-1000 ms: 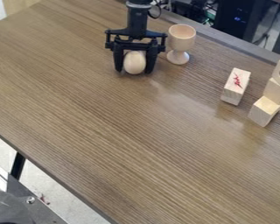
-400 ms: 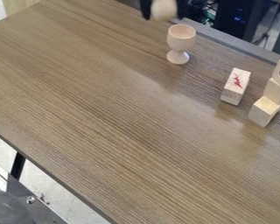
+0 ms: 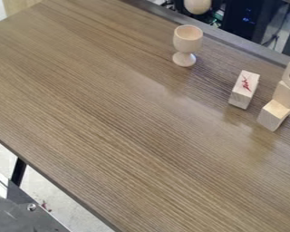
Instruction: Put the ball in the cup
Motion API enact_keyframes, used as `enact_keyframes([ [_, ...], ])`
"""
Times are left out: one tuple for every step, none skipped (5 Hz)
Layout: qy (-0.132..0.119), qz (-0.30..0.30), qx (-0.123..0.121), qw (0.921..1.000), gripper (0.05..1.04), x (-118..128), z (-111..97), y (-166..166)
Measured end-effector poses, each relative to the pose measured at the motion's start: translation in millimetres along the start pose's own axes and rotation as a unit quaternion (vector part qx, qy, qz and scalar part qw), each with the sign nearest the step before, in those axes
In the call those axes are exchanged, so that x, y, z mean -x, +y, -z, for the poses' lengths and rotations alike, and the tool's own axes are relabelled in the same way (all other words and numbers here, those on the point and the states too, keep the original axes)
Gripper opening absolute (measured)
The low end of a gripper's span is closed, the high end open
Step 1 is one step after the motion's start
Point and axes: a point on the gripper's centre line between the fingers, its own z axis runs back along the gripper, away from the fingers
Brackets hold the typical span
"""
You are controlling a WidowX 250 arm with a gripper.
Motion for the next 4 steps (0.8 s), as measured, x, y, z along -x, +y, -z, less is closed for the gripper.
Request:
enact_keyframes([
  [-0.022, 0.016, 0.001, 0.9996, 0.809, -7.9, 6.6, -1.5],
  [-0.034, 0.028, 0.003, 0.9990, 0.809, -10.0, 12.7, -1.5],
  [-0.026, 0.031, 0.003, 0.9992, 0.809, -12.1, 27.1, 2.3],
  [-0.038, 0.032, 0.005, 0.9988, 0.809, -17.5, 31.8, 3.4],
])
